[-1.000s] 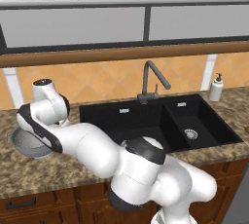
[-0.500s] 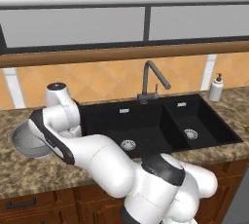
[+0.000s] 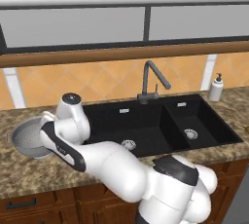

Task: Put the colander in the sink, put the apple, pear in the colander, and turn on the sink faucet and pour water over the colander.

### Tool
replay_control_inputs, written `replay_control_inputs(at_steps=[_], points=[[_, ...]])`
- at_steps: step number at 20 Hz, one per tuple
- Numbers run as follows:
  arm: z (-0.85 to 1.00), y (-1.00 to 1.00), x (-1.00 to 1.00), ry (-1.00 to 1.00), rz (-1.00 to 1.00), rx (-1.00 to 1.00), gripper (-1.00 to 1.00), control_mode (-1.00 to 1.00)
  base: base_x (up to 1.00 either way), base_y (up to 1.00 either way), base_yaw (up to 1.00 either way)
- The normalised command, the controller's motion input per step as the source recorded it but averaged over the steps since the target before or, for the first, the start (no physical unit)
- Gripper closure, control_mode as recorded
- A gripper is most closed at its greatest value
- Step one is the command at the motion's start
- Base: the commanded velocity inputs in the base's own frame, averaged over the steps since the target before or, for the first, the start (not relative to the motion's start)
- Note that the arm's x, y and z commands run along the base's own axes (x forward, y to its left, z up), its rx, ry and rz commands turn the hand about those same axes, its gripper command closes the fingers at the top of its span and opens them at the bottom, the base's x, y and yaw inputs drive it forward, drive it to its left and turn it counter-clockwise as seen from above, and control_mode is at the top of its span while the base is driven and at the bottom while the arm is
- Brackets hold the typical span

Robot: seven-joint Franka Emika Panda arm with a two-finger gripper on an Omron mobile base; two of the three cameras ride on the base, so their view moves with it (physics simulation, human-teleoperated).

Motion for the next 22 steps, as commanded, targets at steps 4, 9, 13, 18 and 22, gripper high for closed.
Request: replay_control_inputs(at_steps=[4,9,13,18,22], points=[[0.0,0.14,0.35,0.0,0.0,0.07,-1.0,-1.0,0.0,0.0,0.0],[0.0,0.25,0.3,0.0,0.0,0.01,-1.0,-1.0,0.0,0.0,0.0],[-0.01,0.33,0.18,0.04,0.0,0.0,-1.0,-1.0,0.0,0.0,0.0],[-0.11,0.34,0.06,0.1,-0.02,-0.03,1.0,-1.0,0.0,0.0,0.0],[-0.13,0.03,0.0,0.08,-0.05,-0.02,1.0,-1.0,0.0,0.0,0.0]])
